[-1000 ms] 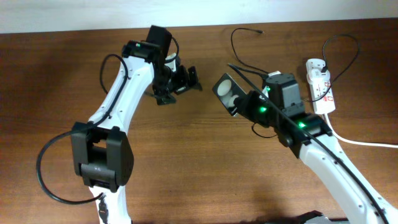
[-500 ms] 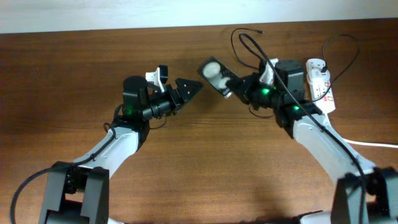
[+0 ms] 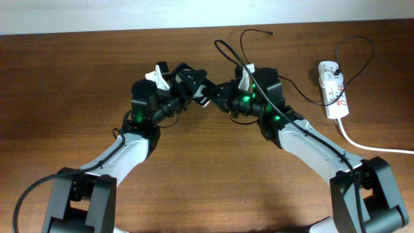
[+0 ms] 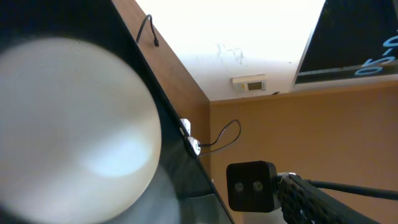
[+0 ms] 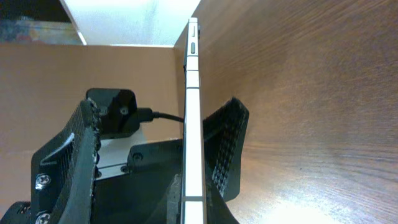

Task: Plug charger to phone and switch on socket

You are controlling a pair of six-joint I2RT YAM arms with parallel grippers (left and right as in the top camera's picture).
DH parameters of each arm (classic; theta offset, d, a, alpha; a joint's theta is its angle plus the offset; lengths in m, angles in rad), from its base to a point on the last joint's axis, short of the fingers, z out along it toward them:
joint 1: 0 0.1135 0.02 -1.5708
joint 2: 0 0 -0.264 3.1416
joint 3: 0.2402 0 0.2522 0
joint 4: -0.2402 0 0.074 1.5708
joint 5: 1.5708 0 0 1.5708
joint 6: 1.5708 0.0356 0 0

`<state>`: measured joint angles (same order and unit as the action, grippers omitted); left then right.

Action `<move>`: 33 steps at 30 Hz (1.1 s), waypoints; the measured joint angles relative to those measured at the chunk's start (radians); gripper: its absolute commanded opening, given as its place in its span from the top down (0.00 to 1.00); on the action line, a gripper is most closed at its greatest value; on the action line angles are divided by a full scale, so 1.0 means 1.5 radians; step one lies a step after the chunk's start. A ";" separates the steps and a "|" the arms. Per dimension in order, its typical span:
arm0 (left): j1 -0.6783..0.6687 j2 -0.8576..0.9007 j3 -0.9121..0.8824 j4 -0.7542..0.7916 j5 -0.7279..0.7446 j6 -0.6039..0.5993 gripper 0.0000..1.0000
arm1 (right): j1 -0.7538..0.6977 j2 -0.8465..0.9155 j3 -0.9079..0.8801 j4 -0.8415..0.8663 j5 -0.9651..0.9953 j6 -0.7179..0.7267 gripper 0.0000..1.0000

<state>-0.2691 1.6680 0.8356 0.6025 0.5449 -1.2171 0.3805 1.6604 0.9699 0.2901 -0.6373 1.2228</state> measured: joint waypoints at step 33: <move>0.005 0.004 -0.012 0.027 -0.052 -0.176 1.00 | 0.004 -0.004 0.017 -0.027 -0.028 0.069 0.26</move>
<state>-0.2619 1.6737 0.8177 0.6430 0.4667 -1.4807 0.3862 1.6547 0.9947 0.2501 -0.6788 1.3258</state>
